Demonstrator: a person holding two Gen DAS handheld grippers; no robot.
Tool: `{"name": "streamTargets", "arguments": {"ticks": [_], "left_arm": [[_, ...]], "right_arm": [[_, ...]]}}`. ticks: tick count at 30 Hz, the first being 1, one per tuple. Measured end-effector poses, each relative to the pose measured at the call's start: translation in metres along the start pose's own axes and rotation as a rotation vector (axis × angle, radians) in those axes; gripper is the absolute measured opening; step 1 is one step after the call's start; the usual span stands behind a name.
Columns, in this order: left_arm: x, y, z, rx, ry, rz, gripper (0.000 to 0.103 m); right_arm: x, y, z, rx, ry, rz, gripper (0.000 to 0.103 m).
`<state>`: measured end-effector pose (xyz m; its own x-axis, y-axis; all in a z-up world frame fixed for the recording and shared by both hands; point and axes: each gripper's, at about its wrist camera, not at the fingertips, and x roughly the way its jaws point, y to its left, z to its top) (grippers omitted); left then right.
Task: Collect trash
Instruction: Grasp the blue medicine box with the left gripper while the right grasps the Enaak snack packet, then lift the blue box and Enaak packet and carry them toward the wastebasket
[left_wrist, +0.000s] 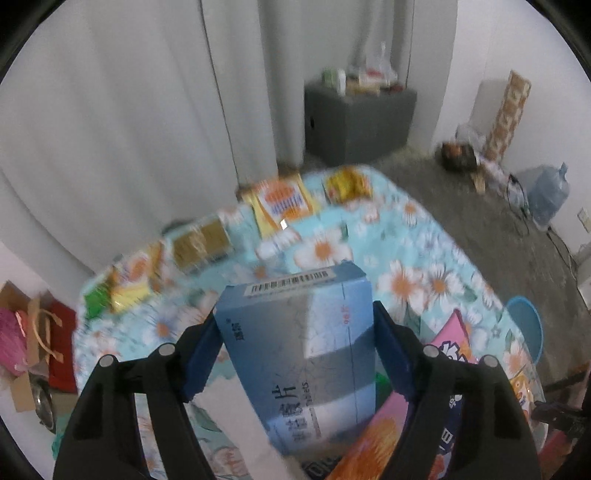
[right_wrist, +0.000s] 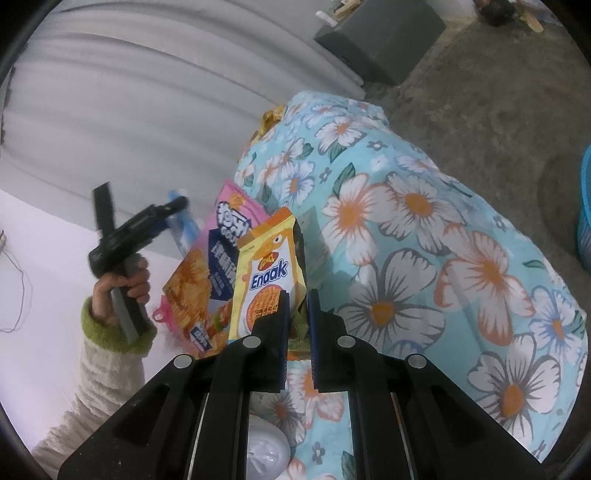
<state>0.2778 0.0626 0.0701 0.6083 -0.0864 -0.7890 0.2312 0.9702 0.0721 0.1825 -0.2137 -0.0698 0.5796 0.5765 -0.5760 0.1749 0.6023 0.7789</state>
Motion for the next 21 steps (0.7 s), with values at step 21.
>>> {"name": "streamTargets", "arguments": {"ticks": [21], "left_arm": [[-0.119, -0.003, -0.003, -0.072, -0.415, -0.007, 0.073]], "right_arm": [[-0.007, 0.007, -0.001, -0.005, -0.011, 0.014, 0.008]]}}
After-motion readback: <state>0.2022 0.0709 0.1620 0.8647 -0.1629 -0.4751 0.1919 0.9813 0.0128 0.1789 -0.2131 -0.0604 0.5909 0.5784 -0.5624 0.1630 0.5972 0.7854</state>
